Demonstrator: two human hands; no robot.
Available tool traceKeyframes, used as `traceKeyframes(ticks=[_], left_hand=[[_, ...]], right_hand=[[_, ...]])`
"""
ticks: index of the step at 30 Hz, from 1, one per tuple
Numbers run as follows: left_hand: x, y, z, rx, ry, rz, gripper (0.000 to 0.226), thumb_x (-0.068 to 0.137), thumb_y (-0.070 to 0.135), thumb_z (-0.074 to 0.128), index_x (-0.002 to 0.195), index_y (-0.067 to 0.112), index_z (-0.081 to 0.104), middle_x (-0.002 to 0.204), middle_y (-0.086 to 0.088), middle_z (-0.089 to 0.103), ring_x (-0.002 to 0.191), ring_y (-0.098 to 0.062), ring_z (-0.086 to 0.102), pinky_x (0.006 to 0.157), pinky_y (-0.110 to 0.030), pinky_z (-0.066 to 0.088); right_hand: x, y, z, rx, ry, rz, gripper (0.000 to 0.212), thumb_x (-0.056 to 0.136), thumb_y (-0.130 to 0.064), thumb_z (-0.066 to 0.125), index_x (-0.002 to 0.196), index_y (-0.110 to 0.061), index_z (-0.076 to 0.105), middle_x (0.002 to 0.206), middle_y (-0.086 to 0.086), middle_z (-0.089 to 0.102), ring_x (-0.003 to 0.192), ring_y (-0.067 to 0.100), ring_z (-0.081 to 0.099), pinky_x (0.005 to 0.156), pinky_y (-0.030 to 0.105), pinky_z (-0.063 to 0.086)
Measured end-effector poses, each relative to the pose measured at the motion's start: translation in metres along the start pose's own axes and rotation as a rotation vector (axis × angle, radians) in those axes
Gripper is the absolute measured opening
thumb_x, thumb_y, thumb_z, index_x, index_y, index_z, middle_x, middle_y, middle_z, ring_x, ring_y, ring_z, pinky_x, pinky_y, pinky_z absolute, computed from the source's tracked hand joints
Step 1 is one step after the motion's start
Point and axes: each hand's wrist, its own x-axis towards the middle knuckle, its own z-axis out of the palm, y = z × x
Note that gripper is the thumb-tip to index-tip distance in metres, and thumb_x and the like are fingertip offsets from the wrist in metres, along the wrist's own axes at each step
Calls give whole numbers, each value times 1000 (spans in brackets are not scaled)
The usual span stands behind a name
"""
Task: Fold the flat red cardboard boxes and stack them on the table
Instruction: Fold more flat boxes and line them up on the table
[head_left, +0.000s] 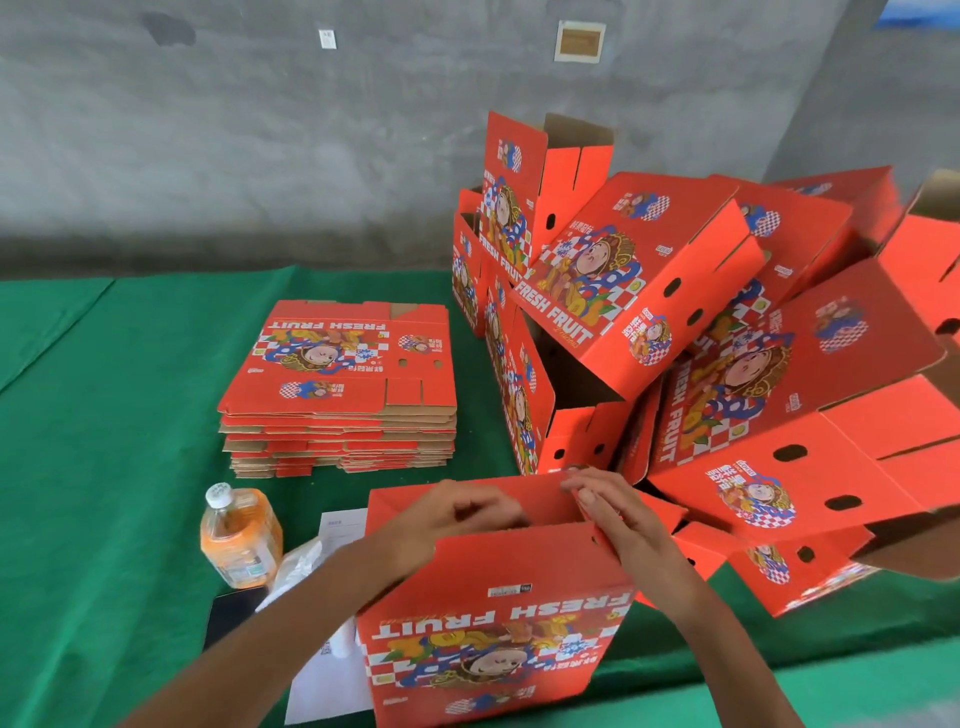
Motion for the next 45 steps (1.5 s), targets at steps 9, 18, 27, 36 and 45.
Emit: traceKeyframes(ticks=[9,18,27,36,45], left_hand=[[-57,7,-20,38,-319,-41,40,91,61,69,124,39,75,142,19,62,138,-7,53,117,-11,18],[-77,1,2,289,43,-86,46,93,72,47,126,47,66,143,48,40,137,31,9,128,-37,-2],[-70,-16,10,611,318,-361,98,86,77,59,160,46,2,170,18,9,158,-9,-4,125,-50,-13],[-53,-22,12,684,316,-501,101,82,78,62,161,44,10,172,12,-11,158,-12,-17,118,-58,33],[-42,-37,13,959,335,-470,92,95,64,57,164,32,5,173,1,-7,160,-22,-13,116,-46,38]], right_hand=[[22,-3,4,-209,35,70,43,97,-48,56,68,-16,55,86,-1,52,104,14,47,93,23,32],[25,19,10,-359,-65,-63,21,81,-47,75,91,-32,64,124,-17,54,128,3,45,109,26,36],[12,4,10,-361,-193,22,66,78,-83,64,135,-50,57,142,-49,33,146,-14,18,120,21,17],[20,-4,17,-621,-285,93,107,70,-78,75,158,-40,26,165,-22,14,154,-1,-2,129,40,14],[21,-6,29,-818,-246,102,113,75,-81,67,163,-37,12,171,-12,-6,158,10,-9,129,44,15]])
